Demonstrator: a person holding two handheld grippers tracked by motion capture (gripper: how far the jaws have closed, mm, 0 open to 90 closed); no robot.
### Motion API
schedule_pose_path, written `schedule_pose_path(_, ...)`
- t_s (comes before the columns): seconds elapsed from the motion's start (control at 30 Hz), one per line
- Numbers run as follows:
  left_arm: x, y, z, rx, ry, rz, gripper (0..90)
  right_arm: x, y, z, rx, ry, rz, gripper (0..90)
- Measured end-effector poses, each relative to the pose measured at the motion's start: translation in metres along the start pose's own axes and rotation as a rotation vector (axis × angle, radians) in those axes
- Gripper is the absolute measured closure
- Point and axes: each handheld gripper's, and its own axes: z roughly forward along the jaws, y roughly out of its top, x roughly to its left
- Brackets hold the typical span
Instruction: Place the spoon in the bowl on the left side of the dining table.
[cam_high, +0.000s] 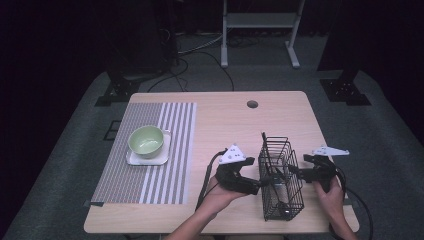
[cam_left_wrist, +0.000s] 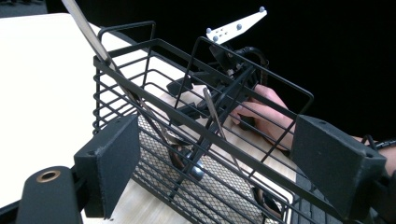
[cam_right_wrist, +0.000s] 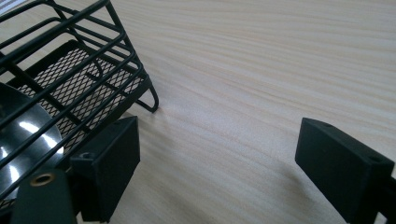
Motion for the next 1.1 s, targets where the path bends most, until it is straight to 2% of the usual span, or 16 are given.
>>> schedule_pose_path(0.03, 0.0000, 0.0005, 0.0010, 0.000, -0.003, 0.000, 15.6, 0.0000, 0.0000, 0.0000, 0.000, 0.000, 0.000, 13.0)
schedule_pose_path(0.07, 0.0001, 0.0007, 0.0018, -0.005, -0.007, 0.003, 20.1, 0.0000, 0.0000, -0.0001, 0.000, 0.001, 0.002, 13.0)
schedule_pose_path(0.23, 0.0009, 0.0023, 0.0064, 0.004, -0.002, -0.002, 25.9, -0.0002, 0.0000, -0.0003, -0.001, 0.002, 0.004, 13.0)
schedule_pose_path(0.27, 0.0015, 0.0027, 0.0070, 0.001, -0.004, -0.001, 31.1, -0.0003, -0.0001, -0.0004, -0.002, 0.003, 0.004, 13.0)
schedule_pose_path(0.33, 0.0017, 0.0031, 0.0074, -0.002, -0.001, -0.001, 33.6, -0.0003, -0.0001, -0.0004, -0.002, 0.003, 0.004, 13.0)
schedule_pose_path(0.57, 0.0033, 0.0067, 0.0079, -0.019, 0.018, 0.013, 55.1, -0.0005, -0.0001, -0.0003, -0.004, 0.006, 0.005, 13.0)
schedule_pose_path(0.7, 0.0030, 0.0071, 0.0078, -0.031, 0.010, 0.020, 63.6, -0.0006, -0.0001, -0.0004, -0.004, 0.006, 0.006, 13.0)
schedule_pose_path(0.73, 0.0019, 0.0073, 0.0081, -0.036, 0.006, 0.029, 70.1, -0.0007, -0.0001, -0.0004, -0.005, 0.007, 0.006, 13.0)
schedule_pose_path(0.87, 0.0004, 0.0079, 0.0077, -0.046, 0.004, 0.039, 82.0, -0.0008, -0.0002, -0.0005, -0.006, 0.008, 0.007, 13.0)
schedule_pose_path(0.93, 0.0001, 0.0083, 0.0069, -0.054, -0.002, 0.038, 83.3, -0.0008, -0.0002, -0.0005, -0.007, 0.009, 0.009, 13.0)
schedule_pose_path(1.1, -0.0010, 0.0085, 0.0061, -0.087, -0.046, 0.003, 85.8, -0.0013, -0.0003, -0.0008, -0.010, 0.011, 0.011, 13.0)
